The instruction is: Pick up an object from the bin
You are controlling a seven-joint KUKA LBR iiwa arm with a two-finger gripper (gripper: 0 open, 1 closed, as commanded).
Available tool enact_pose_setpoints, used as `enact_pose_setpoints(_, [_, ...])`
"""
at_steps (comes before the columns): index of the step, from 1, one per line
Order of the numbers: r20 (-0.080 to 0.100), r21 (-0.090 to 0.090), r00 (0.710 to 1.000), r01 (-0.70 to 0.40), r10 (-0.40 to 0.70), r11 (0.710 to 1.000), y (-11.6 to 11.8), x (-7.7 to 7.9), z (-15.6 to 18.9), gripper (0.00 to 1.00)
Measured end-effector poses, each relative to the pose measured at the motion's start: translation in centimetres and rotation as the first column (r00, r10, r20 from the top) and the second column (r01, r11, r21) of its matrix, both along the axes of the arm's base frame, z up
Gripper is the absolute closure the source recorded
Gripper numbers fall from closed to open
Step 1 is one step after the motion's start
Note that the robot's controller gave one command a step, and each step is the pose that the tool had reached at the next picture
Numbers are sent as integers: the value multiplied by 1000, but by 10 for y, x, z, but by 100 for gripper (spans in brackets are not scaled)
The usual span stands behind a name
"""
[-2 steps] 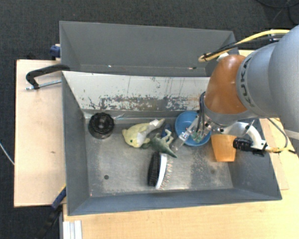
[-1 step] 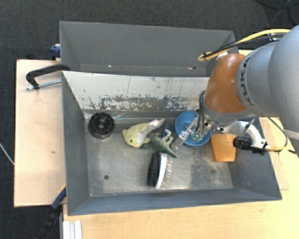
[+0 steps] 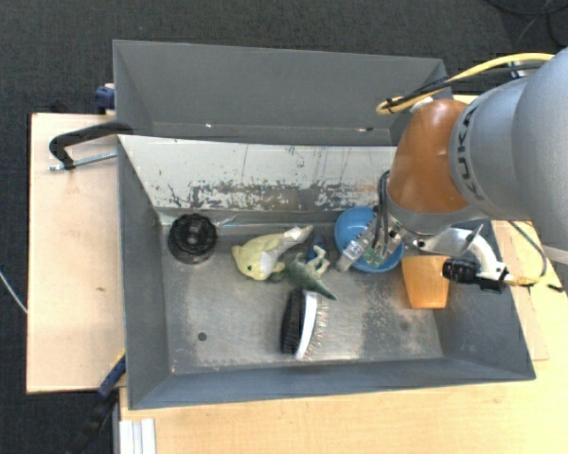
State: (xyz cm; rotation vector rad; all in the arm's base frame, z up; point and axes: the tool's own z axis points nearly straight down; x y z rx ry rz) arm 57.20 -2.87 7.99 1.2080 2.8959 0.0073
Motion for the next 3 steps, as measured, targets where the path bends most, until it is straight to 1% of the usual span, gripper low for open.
enact_pose_setpoints(1, [3,-4,1000,-2,2,1000,0,2,13,100])
enact_pose_setpoints(2, [6,-3,1000,-5,5,1000,0,5,75,100])
enact_pose_setpoints(3, [3,-3,1000,-7,7,1000,1,7,106,100])
